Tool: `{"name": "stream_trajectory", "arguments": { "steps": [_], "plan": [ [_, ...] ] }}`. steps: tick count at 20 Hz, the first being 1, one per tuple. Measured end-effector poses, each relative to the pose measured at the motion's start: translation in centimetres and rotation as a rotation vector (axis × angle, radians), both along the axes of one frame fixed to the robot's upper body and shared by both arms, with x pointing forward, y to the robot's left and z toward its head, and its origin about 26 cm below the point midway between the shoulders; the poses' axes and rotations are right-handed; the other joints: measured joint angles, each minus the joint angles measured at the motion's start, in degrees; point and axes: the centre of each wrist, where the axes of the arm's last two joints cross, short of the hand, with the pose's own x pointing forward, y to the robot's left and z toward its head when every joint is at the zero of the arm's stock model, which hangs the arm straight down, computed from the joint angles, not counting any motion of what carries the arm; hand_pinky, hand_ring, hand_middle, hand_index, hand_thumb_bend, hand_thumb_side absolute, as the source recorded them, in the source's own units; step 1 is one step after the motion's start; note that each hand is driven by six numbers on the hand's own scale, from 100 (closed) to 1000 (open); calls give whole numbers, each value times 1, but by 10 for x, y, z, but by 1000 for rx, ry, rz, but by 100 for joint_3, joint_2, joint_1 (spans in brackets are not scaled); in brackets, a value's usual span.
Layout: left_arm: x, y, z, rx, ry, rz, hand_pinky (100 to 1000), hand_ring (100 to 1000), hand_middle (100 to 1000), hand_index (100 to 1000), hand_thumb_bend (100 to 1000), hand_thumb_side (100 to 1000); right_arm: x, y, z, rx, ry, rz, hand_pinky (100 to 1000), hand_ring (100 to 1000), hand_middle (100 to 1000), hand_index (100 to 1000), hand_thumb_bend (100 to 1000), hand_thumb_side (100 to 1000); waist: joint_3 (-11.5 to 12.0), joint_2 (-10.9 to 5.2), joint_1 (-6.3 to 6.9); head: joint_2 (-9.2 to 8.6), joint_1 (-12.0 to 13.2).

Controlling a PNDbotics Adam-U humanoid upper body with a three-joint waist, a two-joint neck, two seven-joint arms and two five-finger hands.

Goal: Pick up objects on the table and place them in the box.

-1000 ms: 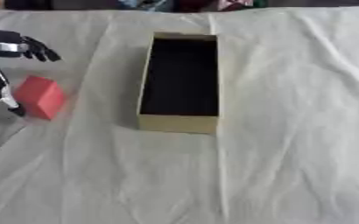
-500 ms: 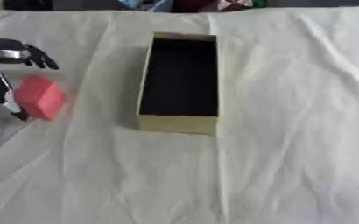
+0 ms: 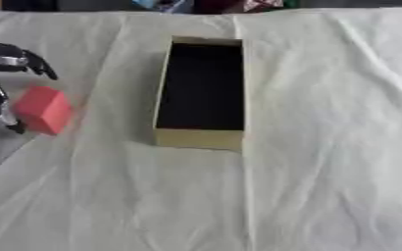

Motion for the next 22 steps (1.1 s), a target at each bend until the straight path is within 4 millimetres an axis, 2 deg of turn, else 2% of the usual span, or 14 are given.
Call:
{"name": "stream_trajectory", "arguments": {
  "steps": [1, 4, 8, 11, 13, 18, 19, 22],
  "plan": [
    [0, -1, 0, -3, 2, 1, 861, 849, 760, 812, 664, 100, 0, 0, 0, 0, 0, 0, 863, 829, 811, 828, 100, 441, 0, 0, 0, -14, 0],
    [0, -1, 0, -15, 8, 8, 841, 827, 739, 791, 654, 100, 0, 0, 0, 1, 1, -2, 863, 829, 810, 828, 100, 440, -1, 0, 0, -26, 1],
    [0, -1, 2, -34, 13, 26, 831, 815, 727, 783, 658, 147, 0, 0, 0, 3, 1, -3, 863, 829, 810, 829, 100, 438, -1, 0, 0, -28, 2],
    [0, -2, 2, -44, 19, 38, 808, 786, 688, 750, 641, 100, 0, 0, -1, 7, 2, -3, 864, 830, 810, 829, 100, 439, -1, 1, 0, -29, 2],
    [0, -2, 2, -35, 20, 50, 790, 750, 643, 726, 626, 100, 0, 1, -1, 9, 2, -2, 864, 830, 810, 829, 100, 439, -1, 1, 0, -29, 2],
    [1, -1, 1, 0, 20, 71, 765, 719, 610, 697, 598, 100, 0, 1, -1, 10, 2, -3, 864, 830, 810, 829, 100, 441, -2, 1, 0, -30, 3],
    [1, -1, 1, 2, 21, 73, 744, 686, 583, 669, 568, 100, 0, 1, -1, 11, 2, -3, 864, 831, 810, 829, 100, 441, -3, 1, 0, -31, 3],
    [1, 0, 1, 0, 20, 67, 741, 681, 579, 665, 562, 100, 0, 1, -1, 11, 2, -3, 864, 831, 810, 829, 100, 441, -6, 1, 0, -31, 3]
  ]
}}
